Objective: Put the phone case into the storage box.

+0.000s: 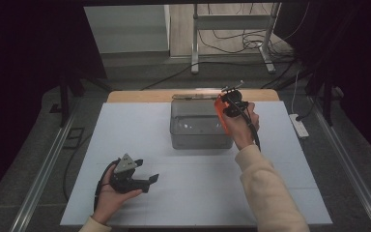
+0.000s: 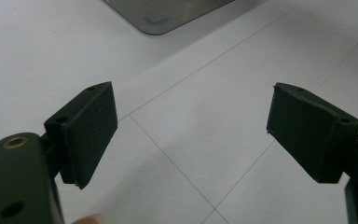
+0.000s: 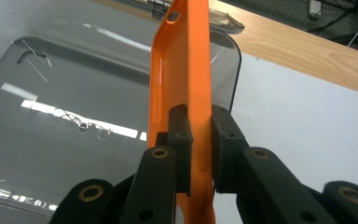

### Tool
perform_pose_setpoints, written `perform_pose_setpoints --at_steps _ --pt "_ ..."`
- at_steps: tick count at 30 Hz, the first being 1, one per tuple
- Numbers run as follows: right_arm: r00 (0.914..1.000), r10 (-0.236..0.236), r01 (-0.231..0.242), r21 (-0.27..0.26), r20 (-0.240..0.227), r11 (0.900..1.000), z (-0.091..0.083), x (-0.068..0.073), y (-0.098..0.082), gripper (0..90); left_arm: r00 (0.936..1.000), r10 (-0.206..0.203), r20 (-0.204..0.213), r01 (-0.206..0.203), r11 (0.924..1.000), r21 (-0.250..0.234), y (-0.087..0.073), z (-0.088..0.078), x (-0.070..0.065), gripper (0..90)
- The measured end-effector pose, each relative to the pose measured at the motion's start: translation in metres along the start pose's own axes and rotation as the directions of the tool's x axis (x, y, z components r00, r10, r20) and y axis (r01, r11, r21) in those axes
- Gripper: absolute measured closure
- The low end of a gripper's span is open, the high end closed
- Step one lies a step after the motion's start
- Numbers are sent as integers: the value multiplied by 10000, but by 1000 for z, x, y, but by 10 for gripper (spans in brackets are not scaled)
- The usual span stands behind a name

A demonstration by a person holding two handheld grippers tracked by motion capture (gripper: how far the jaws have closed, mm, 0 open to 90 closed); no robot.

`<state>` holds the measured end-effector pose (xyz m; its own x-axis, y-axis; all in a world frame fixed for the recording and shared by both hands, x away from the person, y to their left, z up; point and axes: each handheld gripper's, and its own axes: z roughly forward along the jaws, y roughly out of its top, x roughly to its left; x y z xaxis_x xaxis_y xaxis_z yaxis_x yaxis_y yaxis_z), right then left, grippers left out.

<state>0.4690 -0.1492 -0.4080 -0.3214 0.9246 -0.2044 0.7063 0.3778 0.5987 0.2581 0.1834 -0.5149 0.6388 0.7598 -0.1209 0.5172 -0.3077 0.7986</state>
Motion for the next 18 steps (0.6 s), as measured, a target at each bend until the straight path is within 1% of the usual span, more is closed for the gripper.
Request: perform_pose_setpoints --at_steps 2,6,7,10,18 --pt "10000 -1 1 60 68 10000 1 1 0 797 10000 7 4 -7 10000 3 0 0 0 162" --pt "10000 -7 6 164 38 9999 4 3 0 797 10000 3 8 -3 10000 6 0 0 0 162" --pt "10000 -13 11 206 98 9998 5 3 -1 797 10000 -1 9 1 10000 -10 0 0 0 162" --pt "10000 51 -53 260 85 9996 7 4 -2 797 10000 5 6 -5 10000 -3 0 0 0 162" --pt "9999 6 -12 403 170 9992 11 6 -3 797 10000 8 9 -8 10000 -5 0 0 0 163"
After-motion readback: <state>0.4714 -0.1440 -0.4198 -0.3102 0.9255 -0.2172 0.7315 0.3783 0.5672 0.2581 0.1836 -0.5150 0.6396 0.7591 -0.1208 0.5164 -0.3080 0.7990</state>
